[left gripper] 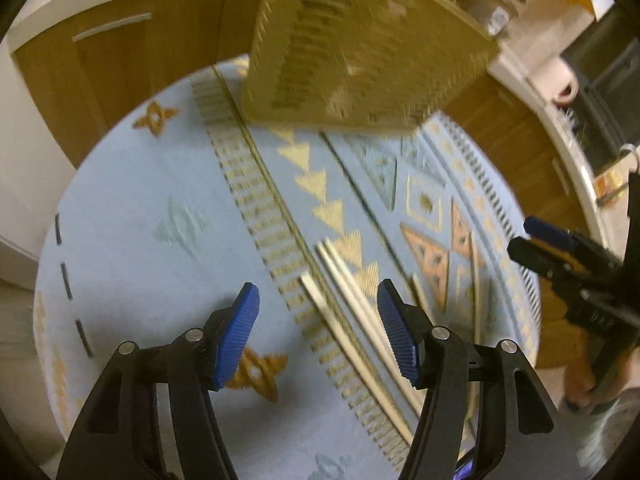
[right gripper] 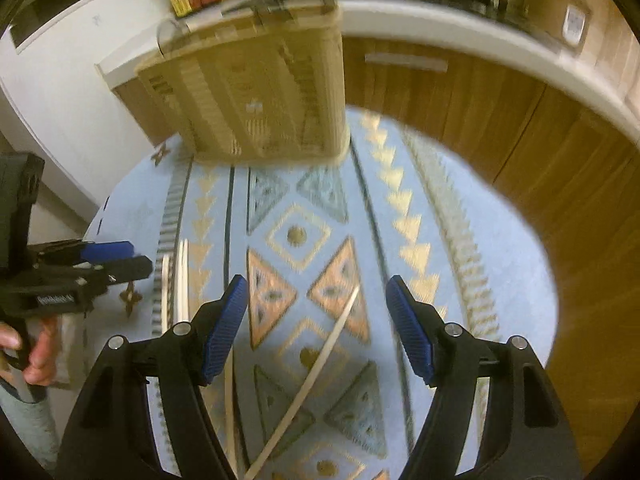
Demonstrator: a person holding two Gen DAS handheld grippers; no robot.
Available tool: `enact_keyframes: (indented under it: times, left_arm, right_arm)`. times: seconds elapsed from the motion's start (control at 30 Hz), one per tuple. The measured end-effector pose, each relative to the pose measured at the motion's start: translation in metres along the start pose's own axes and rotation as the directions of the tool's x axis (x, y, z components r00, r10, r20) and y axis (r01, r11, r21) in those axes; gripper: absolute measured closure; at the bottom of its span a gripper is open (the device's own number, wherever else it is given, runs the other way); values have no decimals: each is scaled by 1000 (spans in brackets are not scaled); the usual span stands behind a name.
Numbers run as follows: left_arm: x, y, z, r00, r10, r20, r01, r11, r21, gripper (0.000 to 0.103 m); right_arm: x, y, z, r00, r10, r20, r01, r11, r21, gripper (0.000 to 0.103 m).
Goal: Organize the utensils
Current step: 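Grasp a wooden chopstick with the right tool while the left tool grasps another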
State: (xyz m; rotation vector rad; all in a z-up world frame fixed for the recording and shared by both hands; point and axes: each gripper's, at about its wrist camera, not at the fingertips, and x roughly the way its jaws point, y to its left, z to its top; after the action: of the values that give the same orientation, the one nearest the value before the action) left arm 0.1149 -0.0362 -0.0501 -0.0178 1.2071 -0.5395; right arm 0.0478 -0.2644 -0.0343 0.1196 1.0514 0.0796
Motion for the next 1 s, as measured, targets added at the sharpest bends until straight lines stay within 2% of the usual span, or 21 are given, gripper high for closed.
enact_keyframes:
  times: [0.07,0.17,0.2,0.3,0.33,0.43,0.5,0.57,0.67,0.77,0.83,0.9,0.93,1.0]
  left_arm:
    - [5,-4,-7,999,16,-29,-16,1000,20,44]
    - [14,-14,-16,997,64,-39,-62,997,50,45]
    - [17,-16,-18,996,74,-42,-72,996,56,45]
    - [22,-31,-27,986,166,-5,-164,980,111,45]
    - [24,-38,-30,979,202,7,-201,970,136,45]
    - [25,-47,-36,969,244,41,-247,955,165,46]
    - [25,-48,-39,968,248,48,-252,954,164,47]
    - [24,-48,-40,969,242,50,-247,954,169,50]
    - [20,-49,-44,963,263,54,-268,940,213,63]
    - [19,-51,-47,964,259,63,-266,935,233,66]
    - [17,-52,-48,966,252,64,-260,932,251,70]
    - [18,-55,-51,966,250,68,-259,926,274,80]
    - [17,-55,-51,966,250,70,-259,921,292,87]
    - [21,-56,-50,967,247,69,-256,914,314,88]
  right_arm:
    - [10,-4,-8,994,58,-92,-56,998,22,46]
    - [20,-4,-18,980,85,-182,-79,996,40,55]
    - [23,-4,-21,976,87,-199,-80,996,45,56]
    - [34,-6,-33,969,64,-239,-46,996,80,57]
    - [38,-6,-35,966,64,-252,-44,995,85,61]
    - [40,1,-39,967,26,-254,-13,998,54,67]
    - [42,6,-39,968,8,-252,3,999,42,68]
    - [43,17,-42,967,-56,-247,56,998,-6,69]
    - [45,41,-50,962,-162,-219,139,983,-117,82]
    - [47,48,-51,964,-149,-220,122,984,-133,95]
    - [49,49,-50,966,-139,-220,112,985,-131,97]
    - [50,49,-50,966,-126,-225,98,987,-131,98]
    - [50,47,-50,967,-119,-227,91,988,-128,98]
    - [51,44,-49,968,-109,-228,82,989,-124,98]
